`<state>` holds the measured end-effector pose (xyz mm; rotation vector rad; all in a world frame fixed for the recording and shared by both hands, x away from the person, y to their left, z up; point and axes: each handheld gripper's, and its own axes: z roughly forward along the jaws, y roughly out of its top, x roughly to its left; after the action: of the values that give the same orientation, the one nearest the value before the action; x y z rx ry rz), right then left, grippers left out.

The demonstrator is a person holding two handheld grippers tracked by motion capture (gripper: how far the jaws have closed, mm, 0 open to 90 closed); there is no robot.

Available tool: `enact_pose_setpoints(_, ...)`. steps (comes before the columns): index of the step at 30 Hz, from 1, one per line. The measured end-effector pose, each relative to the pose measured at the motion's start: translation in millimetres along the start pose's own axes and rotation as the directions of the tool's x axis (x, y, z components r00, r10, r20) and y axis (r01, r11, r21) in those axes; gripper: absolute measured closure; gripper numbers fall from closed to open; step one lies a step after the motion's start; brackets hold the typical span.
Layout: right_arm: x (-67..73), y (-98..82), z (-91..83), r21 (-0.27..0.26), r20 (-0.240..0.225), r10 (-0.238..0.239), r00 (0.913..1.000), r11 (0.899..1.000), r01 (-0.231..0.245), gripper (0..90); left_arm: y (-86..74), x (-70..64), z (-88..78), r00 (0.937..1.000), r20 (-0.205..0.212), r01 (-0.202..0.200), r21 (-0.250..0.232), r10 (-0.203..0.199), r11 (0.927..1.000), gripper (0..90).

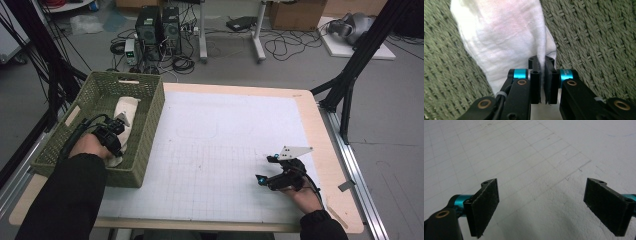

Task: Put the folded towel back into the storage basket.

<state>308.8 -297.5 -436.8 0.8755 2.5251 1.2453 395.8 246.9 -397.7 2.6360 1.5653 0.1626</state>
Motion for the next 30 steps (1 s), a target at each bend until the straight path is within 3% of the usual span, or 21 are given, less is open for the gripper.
enact_pose_setpoints(3,0.1,0.0,0.1,0.006,-0.002,-0.001,1.0,1.0,0.001,12.2,-0.8,4.1,-5.6,0.9982,0.05,0.036,-0.067,-0.033,0.9971,69.7)
enact_pose_setpoints(6,-0.2,-0.1,0.3,0.004,-0.003,0.0,1.0,1.0,0.0,12.2,-2.6,10.0,-18.1,0.991,0.112,0.092,-0.168,-0.074,0.9815,58.8)
enact_pose_setpoints(7,0.0,-0.1,0.2,0.005,-0.003,0.001,1.0,1.0,-0.001,12.2,-3.2,13.0,-22.2,0.988,0.128,0.111,-0.201,-0.086,0.9734,56.7)
enact_pose_setpoints(10,0.0,0.0,0.1,0.004,-0.003,0.0,1.0,1.0,0.0,12.2,-5.8,18.9,-25.8,0.987,0.103,0.148,-0.279,-0.123,0.9489,56.2)
enact_pose_setpoints(12,-0.3,0.1,0.2,0.002,0.0,-0.003,1.0,1.0,0.003,12.2,-7.3,21.4,-23.2,0.9876,0.071,0.155,-0.299,-0.14,0.9416,67.6)
enact_pose_setpoints(15,0.0,0.0,0.8,0.008,-0.004,-0.001,1.0,1.0,0.001,12.2,-7.4,24.3,-12.2,0.9843,0.023,0.174,-0.288,-0.175,0.9418,81.7)
enact_pose_setpoints(17,0.0,-0.1,0.9,0.006,-0.005,-0.001,1.0,1.0,0.001,12.2,-5.8,25.8,-4.9,0.9812,0.005,0.188,-0.245,-0.193,0.9512,81.8)
enact_pose_setpoints(19,-0.2,-0.1,0.7,0.007,-0.005,-0.002,1.0,1.0,0.002,12.2,-6.0,26.7,-1.1,0.9798,-0.021,0.189,-0.227,-0.199,0.9554,75.7)
enact_pose_setpoints(20,-0.2,-0.1,0.8,0.007,-0.006,-0.001,1.0,1.0,0.001,12.2,-6.2,26.8,2.8,0.9814,-0.021,0.183,-0.192,-0.191,0.964,74.0)
enact_pose_setpoints(21,-0.5,-0.1,1.2,0.005,-0.006,-0.007,1.0,1.0,0.007,12.2,-6.7,26.1,5.3,0.9826,-0.021,0.178,-0.183,-0.184,0.9669,73.9)
enact_pose_setpoints(25,0.9,0.0,1.6,0.013,-0.012,-0.007,0.9999,1.0,0.007,12.2,-6.1,25.7,3.8,0.9839,-0.031,0.167,-0.192,-0.176,0.9672,74.0)
enact_pose_setpoints(28,0.8,0.1,0.8,0.007,-0.008,-0.009,0.9999,1.0,0.009,12.2,-6.8,25.5,-3.8,0.9827,-0.033,0.17,-0.234,-0.182,0.9573,78.7)
enact_pose_setpoints(30,0.1,0.1,0.1,0.002,-0.01,-0.007,0.9999,1.0,0.007,12.2,-7.6,25.8,-8.0,0.987,0.008,0.158,-0.249,-0.161,0.9556,79.9)
